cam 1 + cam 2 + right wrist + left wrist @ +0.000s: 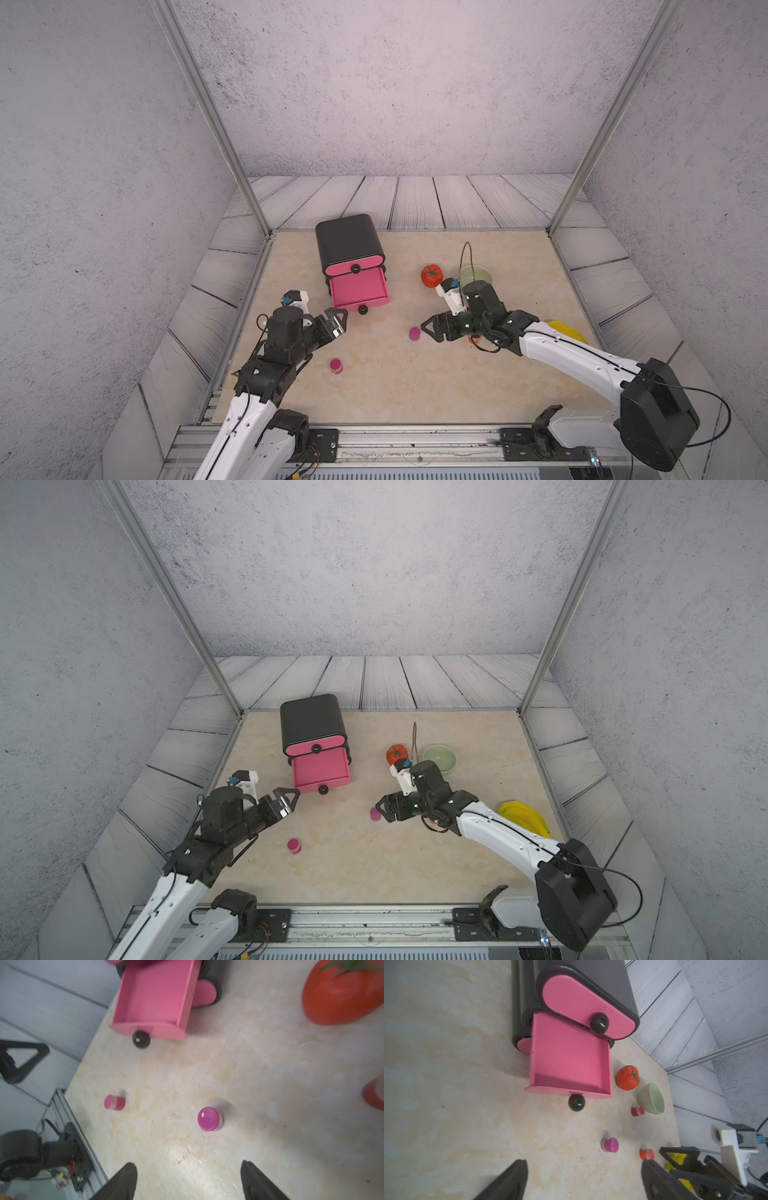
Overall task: Put the paint cans in the drawer according to color
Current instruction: Pick up the paint can at the center of the board.
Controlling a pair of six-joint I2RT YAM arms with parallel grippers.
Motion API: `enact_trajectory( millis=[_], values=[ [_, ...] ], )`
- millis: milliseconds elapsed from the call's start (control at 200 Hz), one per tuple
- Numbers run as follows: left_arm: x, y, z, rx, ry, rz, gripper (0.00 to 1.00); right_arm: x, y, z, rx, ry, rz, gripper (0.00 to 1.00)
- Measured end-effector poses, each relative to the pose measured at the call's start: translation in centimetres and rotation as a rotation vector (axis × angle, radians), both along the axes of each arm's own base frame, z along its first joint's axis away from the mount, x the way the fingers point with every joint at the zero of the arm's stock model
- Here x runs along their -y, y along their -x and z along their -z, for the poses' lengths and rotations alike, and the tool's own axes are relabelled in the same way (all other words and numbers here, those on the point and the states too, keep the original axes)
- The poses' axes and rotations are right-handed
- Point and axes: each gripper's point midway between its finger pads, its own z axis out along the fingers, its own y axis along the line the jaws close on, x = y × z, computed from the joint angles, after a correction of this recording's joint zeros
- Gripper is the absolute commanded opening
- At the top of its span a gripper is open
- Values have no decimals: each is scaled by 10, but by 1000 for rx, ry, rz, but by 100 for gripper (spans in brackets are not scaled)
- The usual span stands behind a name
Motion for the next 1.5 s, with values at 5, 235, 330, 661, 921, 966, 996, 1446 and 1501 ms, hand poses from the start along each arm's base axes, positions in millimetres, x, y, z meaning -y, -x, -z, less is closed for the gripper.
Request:
enact_trajectory(
  millis=[5,235,330,661,921,966,996,1446,1501],
  values=[
    [-1,1,1,0,-3,-1,98,-1,1,2,0,10,-4,84],
    [-23,25,38,28,0,-103,99,-4,9,36,15,250,-149,85],
    [-29,30,51,7,19,-154,99,-9,6,46,9,283,-187,85],
    [-40,21,47,-21,-5,-231,98,-36,-19,74,10,392,-197,77],
    [-40,17,28,23,-24,-219,98,-44,-29,93,-1,469,-196,54],
    [-41,18,26,33,-25,-221,98,-43,-29,95,-7,477,-196,53],
    [-41,18,25,38,-26,-222,98,-43,-28,97,-12,483,-196,50],
    [-42,19,20,55,-31,-215,99,-41,-31,98,-10,508,-184,33],
    [-41,19,18,58,-30,-215,99,-38,-29,97,-3,505,-175,33]
  ],
)
